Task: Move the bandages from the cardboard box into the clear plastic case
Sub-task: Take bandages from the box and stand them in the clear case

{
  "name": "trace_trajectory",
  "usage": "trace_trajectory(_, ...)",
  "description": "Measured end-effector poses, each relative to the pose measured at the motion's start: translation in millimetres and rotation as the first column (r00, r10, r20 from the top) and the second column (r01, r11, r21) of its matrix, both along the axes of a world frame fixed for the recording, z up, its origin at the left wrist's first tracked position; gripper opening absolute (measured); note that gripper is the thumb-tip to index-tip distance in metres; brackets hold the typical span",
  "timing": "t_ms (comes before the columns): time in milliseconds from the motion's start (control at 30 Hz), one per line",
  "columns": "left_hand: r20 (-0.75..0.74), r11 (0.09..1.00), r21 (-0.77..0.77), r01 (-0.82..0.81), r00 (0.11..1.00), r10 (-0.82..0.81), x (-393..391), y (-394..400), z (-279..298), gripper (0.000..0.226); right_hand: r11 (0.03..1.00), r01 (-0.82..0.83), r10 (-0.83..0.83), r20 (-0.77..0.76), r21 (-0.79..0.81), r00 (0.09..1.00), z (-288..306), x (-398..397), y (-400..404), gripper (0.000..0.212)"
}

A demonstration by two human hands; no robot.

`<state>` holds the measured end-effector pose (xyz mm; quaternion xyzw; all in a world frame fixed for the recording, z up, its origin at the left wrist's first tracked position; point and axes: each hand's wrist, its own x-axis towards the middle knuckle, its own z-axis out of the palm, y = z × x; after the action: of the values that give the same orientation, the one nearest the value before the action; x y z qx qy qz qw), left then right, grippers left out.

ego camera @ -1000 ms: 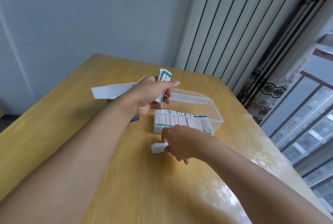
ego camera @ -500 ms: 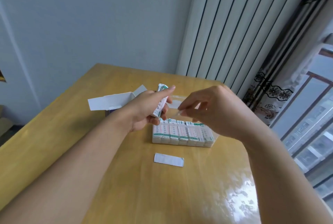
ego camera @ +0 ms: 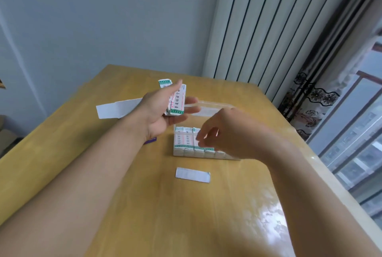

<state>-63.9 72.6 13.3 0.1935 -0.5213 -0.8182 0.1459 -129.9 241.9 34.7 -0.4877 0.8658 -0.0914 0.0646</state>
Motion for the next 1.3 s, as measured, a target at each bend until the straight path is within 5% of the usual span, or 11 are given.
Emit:
trace_trajectory(100,0.020,1.000,0.018,0.004,1.000,-0.004,-1,-2,-3,0.017,0.936,0.051,-0.037,-0.047,0.347,0.998,-37,13,-10,0.034)
trace_trajectory(200,0.057,0.999,-0.003,0.055,0.997,-0.054,-3,-2,-7,0.016,0.891,0.093,-0.019,-0.169,0.445,0.985,-58,19,-13,0.035)
trace_trajectory(367,0.049,0.984,-0.080,0.160,0.986,-0.156,-2,4,-5,0.022,0.867,0.108,-0.053,-0.126,0.486,0.991,-64,22,-9,0.024)
trace_trajectory(533,0.065,0.962,-0.145,0.230,0.973,-0.223,-1,7,-6,0.022,0.879,0.159,-0.254,0.158,0.449,0.954,-58,21,-5,0.008)
trace_trajectory(733,0.069,0.955,-0.167,0.244,0.970,-0.235,-1,8,-7,0.023,0.877,0.234,-0.352,0.230,0.419,0.907,-58,18,-1,0.027)
trace_trajectory(1000,0.093,0.951,-0.184,0.249,0.967,-0.236,1,13,-9,0.022,0.903,0.261,-0.386,0.381,0.341,0.840,-59,10,7,0.013)
trace_trajectory(1133,0.129,0.921,-0.320,0.223,0.973,-0.191,4,10,-6,0.022,0.956,0.273,-0.291,0.251,0.103,0.923,-34,13,18,0.011)
trace_trajectory(1233,0.179,0.894,-0.373,0.251,0.964,-0.196,7,11,-4,0.036,0.962,0.210,-0.235,-0.140,-0.172,0.962,3,10,24,0.013)
trace_trajectory(1300,0.185,0.903,-0.275,0.332,0.939,-0.289,10,11,-1,0.050,0.917,-0.006,-0.149,-0.358,-0.398,0.922,20,3,21,0.008)
